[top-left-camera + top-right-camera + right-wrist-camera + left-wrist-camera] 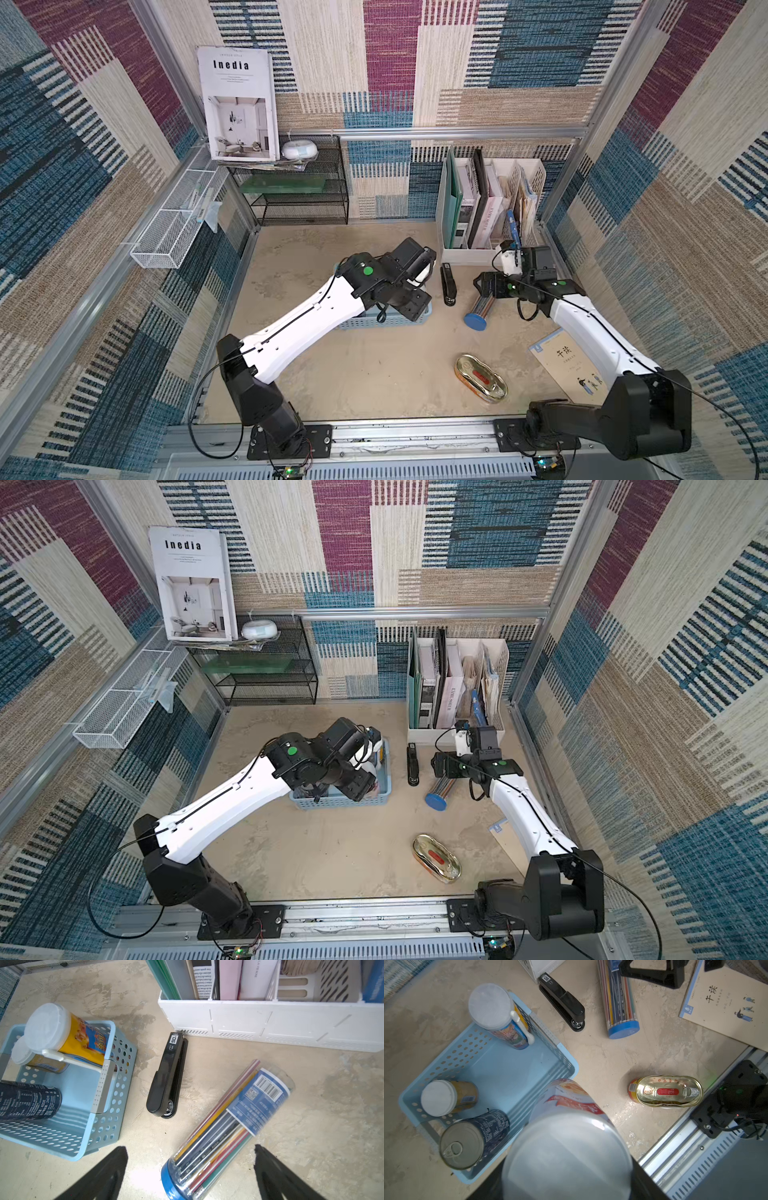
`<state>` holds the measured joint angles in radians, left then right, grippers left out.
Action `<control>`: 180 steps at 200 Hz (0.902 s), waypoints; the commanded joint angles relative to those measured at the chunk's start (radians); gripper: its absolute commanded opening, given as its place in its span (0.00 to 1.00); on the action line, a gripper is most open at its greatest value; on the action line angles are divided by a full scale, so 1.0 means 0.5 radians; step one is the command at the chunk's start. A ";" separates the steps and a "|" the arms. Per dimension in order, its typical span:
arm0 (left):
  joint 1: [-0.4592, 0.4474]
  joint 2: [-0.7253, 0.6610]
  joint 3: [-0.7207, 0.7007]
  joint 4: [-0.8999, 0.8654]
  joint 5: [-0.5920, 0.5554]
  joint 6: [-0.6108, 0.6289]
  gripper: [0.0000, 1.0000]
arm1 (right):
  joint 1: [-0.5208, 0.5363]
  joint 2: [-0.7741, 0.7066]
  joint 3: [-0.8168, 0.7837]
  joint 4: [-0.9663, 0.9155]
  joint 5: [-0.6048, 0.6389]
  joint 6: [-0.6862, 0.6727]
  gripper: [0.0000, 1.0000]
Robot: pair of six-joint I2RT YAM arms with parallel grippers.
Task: Put the canned food in the basket
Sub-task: Place the canned food in the basket.
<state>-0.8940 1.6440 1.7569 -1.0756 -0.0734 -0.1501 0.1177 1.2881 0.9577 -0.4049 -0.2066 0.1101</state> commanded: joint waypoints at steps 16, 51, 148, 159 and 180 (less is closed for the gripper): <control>0.045 0.019 -0.010 0.097 0.007 -0.018 0.35 | 0.007 0.010 0.014 -0.009 -0.019 0.028 0.99; 0.123 0.032 -0.048 0.110 0.010 0.004 0.34 | 0.007 0.007 0.030 -0.024 -0.043 0.034 0.99; 0.439 0.241 -0.037 0.224 -0.026 0.089 0.32 | 0.012 -0.110 -0.053 -0.066 -0.144 0.115 0.99; 0.484 0.296 -0.032 0.261 -0.031 0.095 0.32 | 0.017 -0.130 -0.086 -0.059 -0.152 0.125 0.99; 0.561 0.384 -0.019 0.325 -0.032 0.101 0.32 | 0.022 -0.157 -0.131 -0.077 -0.142 0.127 0.99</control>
<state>-0.6445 1.8069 1.7359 -1.0054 -0.0689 -0.1165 0.1257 1.2240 0.9104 -0.4225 -0.2668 0.1608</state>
